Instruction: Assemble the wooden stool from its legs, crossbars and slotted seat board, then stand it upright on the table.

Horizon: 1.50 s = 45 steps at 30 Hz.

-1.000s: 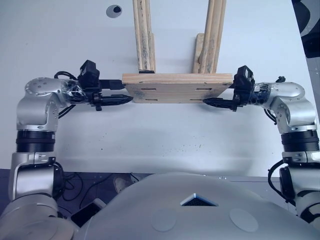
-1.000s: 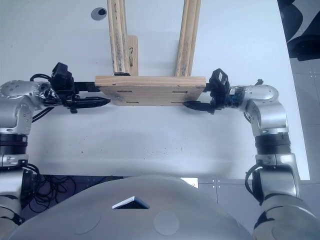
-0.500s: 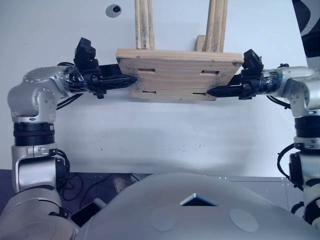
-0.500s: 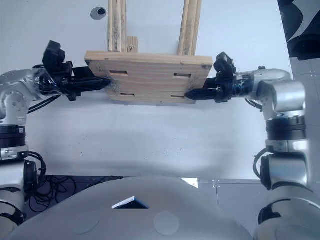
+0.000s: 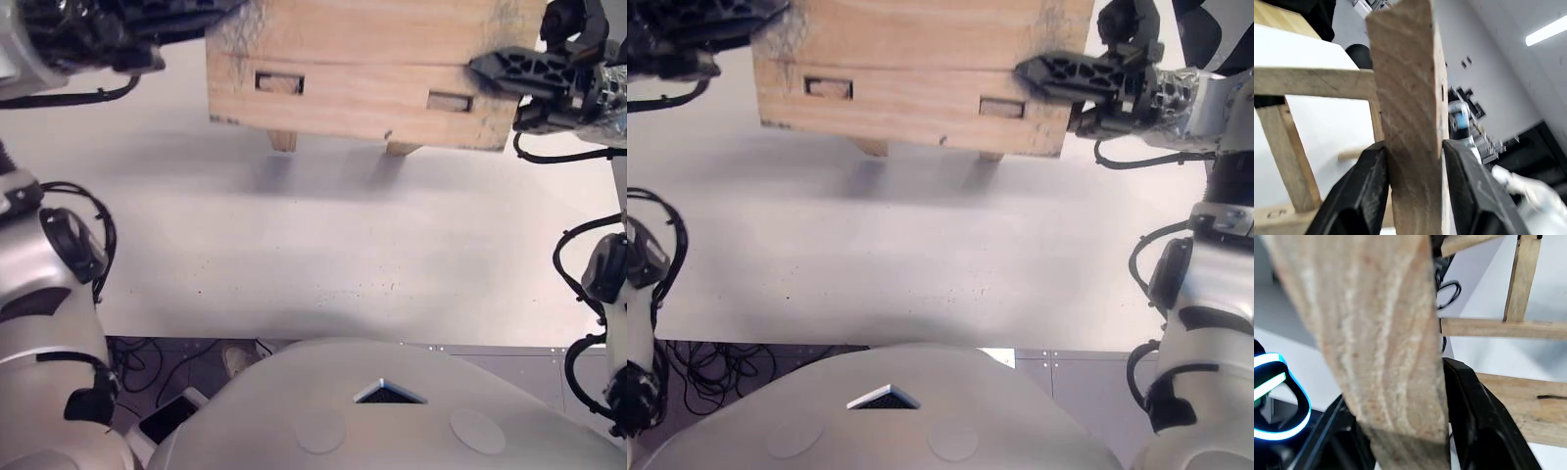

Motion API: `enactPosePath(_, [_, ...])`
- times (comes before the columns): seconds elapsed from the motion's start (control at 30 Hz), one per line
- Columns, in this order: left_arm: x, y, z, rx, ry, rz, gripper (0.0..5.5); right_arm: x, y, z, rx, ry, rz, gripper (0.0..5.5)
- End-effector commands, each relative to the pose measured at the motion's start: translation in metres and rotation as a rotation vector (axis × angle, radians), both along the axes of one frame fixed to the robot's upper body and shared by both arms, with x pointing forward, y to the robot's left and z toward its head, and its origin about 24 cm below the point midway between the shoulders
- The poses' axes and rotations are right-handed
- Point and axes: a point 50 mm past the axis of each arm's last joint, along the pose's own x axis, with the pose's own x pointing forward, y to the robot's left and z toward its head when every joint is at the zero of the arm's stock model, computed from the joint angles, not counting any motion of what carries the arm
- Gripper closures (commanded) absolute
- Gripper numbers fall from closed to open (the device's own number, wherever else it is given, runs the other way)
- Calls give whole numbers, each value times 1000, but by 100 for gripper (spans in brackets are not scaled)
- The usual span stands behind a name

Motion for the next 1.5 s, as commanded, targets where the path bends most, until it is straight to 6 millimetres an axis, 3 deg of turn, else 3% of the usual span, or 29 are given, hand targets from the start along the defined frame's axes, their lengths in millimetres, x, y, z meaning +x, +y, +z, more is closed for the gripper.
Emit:
enactPosePath(0.03, [36, -9, -39, 168, 289, 221, 394, 27, 34, -2, 35, 142, 17, 392])
enactPosePath(0.2, [60, -11, -91, 278, 421, 474, 394, 53, 33, -40, -258, 300, -255, 398])
enactPosePath(0.3, [62, -11, -104, 251, 450, 530, 346, 58, 35, -40, -253, 344, -308, 352])
enactPosePath(0.37, [65, -12, -101, 199, 447, 540, 316, 61, 35, -36, -247, 343, -332, 318])
enactPosePath(0.5, [77, -7, -75, 59, 308, 599, 247, 61, 21, -36, -244, 348, -390, 237])
enactPosePath(0.6, [79, 15, -53, -101, 151, 681, 241, 55, -4, -39, -204, 347, -455, 180])
enactPosePath(0.7, [73, 45, -43, -257, 52, 810, 241, 48, -23, -40, -136, 327, -497, 175])
enactPosePath(0.83, [61, 70, -48, -351, -28, 942, 241, 47, -32, -33, -33, 277, -523, 175])
enactPosePath(1.03, [48, 70, -68, -318, -95, 1005, 241, 48, -29, -39, -26, 243, -540, 175])
enactPosePath(1.17, [39, 70, -84, -323, -81, 1049, 301, 50, -31, -36, -26, 216, -569, 100])
enactPosePath(1.3, [34, 58, -102, -252, -84, 1054, 359, 57, -42, -24, -67, 191, -672, 33])
enactPosePath(1.4, [30, 45, -110, -233, -93, 1045, 418, 62, -54, -20, -215, 174, -785, 23])
enactPosePath(1.5, [27, 39, -117, -201, -102, 1039, 458, 57, -67, -14, -241, 154, -823, 23])
